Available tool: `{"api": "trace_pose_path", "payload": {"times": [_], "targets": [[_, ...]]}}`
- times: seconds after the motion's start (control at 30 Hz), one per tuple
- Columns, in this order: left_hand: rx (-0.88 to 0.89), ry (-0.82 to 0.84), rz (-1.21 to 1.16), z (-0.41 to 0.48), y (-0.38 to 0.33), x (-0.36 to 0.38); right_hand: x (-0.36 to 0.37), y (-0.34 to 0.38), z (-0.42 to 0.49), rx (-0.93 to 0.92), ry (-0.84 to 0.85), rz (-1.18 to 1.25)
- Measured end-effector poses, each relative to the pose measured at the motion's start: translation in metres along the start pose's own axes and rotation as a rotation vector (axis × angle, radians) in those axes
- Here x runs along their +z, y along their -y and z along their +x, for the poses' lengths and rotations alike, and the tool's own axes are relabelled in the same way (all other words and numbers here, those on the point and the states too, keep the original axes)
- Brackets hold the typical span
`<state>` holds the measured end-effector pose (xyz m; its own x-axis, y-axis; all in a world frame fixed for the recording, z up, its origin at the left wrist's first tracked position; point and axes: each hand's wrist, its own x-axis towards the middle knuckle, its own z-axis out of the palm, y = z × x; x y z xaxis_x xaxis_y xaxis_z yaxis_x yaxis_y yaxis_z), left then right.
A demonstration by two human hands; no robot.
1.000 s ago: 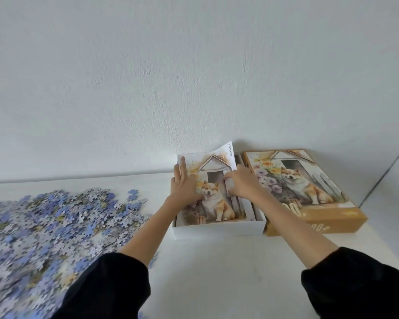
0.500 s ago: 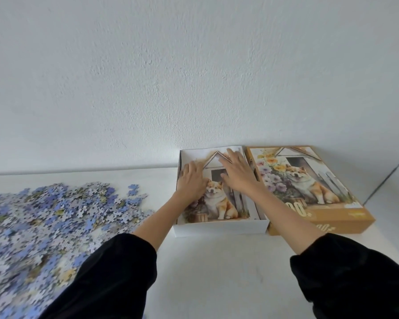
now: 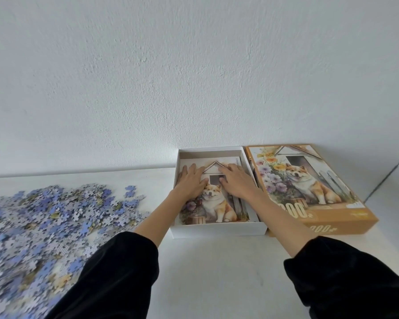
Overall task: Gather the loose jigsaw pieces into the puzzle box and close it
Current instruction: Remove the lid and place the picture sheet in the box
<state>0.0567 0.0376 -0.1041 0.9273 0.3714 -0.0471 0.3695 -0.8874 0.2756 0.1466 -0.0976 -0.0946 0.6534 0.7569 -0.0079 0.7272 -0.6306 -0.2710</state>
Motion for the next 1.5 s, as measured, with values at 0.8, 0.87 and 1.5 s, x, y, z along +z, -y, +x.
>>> {"api": "trace_pose_path", "payload": {"times": [0.8,0.87,1.5], "targets": [[0.034,0.014,0.053,0.012,-0.004,-0.004,-0.002,-0.003,0.02,0.017,0.09,0.084],[0.028,0.011,0.043,0.013,-0.003,-0.002,0.0,-0.004,0.022,0.009,0.062,0.067],[0.105,0.052,0.242,-0.026,-0.007,-0.01,-0.007,0.006,-0.019,0.027,0.131,-0.018]]}}
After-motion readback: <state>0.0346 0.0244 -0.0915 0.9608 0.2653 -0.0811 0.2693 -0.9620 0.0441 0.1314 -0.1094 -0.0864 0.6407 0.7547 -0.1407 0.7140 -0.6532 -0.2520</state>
